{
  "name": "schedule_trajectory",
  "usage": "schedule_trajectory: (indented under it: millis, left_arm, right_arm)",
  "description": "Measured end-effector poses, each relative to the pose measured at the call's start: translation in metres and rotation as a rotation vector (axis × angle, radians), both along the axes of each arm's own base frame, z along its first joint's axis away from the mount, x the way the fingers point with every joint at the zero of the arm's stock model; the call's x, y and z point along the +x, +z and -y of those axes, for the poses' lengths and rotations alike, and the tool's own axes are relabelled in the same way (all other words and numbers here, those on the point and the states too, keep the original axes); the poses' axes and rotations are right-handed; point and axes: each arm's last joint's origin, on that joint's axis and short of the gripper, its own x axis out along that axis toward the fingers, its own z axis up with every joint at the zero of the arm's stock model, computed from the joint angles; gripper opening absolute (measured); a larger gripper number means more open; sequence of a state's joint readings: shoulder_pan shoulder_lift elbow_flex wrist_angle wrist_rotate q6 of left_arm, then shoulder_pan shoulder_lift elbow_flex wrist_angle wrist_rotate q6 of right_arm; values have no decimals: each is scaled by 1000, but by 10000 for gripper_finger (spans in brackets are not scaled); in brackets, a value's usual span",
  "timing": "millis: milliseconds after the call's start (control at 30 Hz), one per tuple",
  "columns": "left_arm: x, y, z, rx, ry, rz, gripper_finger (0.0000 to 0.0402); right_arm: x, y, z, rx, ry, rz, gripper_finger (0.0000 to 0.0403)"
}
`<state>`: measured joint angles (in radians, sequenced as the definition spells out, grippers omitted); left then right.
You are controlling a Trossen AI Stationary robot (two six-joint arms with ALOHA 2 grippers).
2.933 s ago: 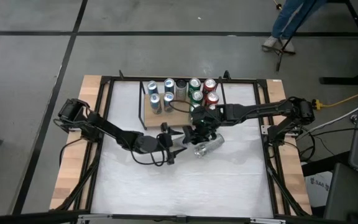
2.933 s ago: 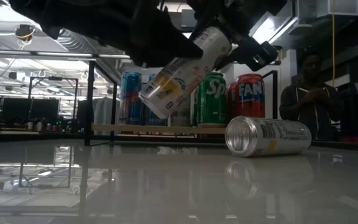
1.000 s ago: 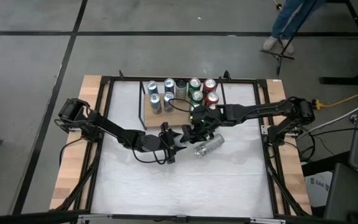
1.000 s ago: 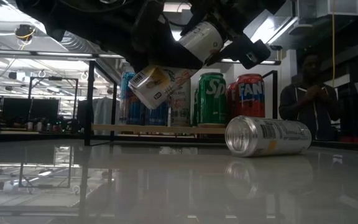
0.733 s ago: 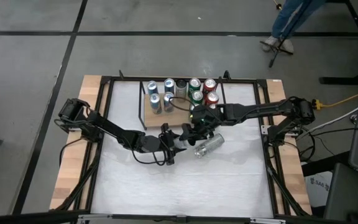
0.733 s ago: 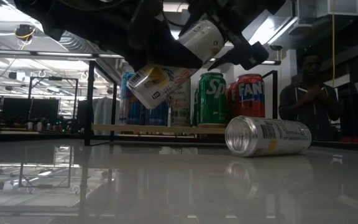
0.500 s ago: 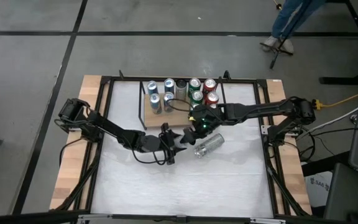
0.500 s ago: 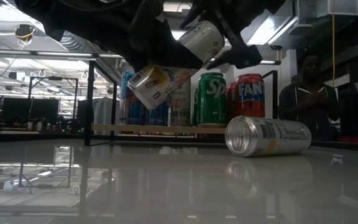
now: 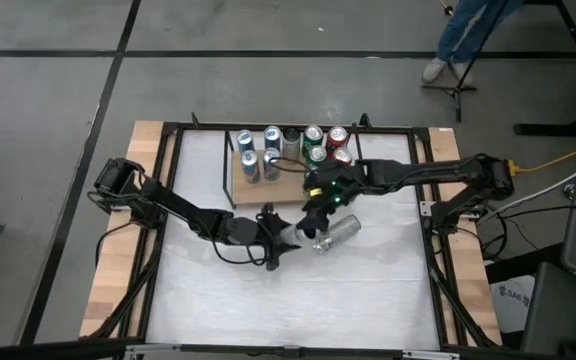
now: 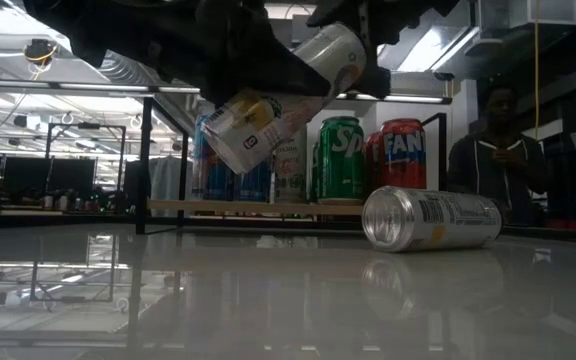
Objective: Sort soda cans
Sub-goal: Put the white-yellow soda can on the shelf and align with the other white-yellow soda can
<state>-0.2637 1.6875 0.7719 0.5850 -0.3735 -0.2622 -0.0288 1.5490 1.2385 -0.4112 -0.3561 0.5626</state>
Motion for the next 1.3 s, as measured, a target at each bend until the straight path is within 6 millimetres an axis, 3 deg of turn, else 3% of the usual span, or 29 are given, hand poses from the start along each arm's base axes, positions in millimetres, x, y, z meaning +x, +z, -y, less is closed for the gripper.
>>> schedule_trajectory:
  millis: [367, 667, 933, 1300]
  left_arm:
    - [1, 1, 3, -183, -137, 9, 234]
    - [9, 14, -14, -349, -310, 110, 234]
    - [12, 18, -31, -380, -321, 145, 234]
    - [12, 23, -33, -379, -344, 194, 234]
  right_arm:
    - [-20, 32, -6, -397, 415, 327, 366]
    - [-23, 34, -19, -576, 625, 451, 366]
    - [-27, 36, -35, -623, 665, 465, 366]
    - [-27, 35, -32, -664, 639, 436, 366]
